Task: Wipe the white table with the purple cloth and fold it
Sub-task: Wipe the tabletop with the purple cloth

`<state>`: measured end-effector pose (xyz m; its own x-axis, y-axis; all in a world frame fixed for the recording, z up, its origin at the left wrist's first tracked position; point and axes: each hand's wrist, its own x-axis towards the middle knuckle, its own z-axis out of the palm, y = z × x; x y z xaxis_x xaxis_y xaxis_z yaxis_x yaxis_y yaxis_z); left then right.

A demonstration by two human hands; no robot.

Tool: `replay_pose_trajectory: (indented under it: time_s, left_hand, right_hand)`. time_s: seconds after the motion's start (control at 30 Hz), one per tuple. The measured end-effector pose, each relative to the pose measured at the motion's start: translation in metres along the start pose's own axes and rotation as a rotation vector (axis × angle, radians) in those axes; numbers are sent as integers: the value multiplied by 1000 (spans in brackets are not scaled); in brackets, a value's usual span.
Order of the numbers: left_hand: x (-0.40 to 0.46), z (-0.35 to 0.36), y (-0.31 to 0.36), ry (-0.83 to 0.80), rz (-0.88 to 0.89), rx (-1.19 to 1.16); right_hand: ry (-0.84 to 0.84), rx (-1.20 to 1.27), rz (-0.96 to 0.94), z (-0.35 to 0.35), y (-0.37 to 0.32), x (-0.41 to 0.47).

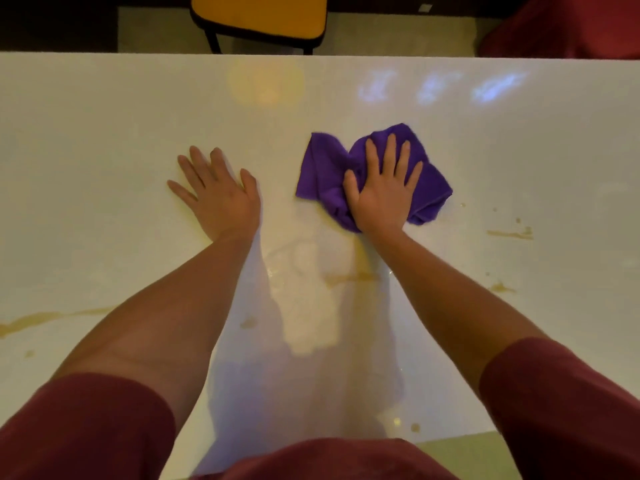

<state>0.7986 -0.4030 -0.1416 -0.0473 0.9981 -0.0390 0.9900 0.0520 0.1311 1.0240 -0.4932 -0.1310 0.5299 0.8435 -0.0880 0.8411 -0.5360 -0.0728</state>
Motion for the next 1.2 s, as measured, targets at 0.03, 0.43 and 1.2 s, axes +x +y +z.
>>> replay_pose_trajectory:
  time_s: [0.03,0.43,1.2]
  left_hand:
    - [0,-1,-1,-7,-3,2]
    - [0,3,-3,-12,7,1]
    - [-70,4,131,-102,301,52]
  right_hand:
    - [-7,5,-11,1,-4,-19]
    - [-25,1,-78,12,-29,-44]
    - [-55,12,186,-31,276,17]
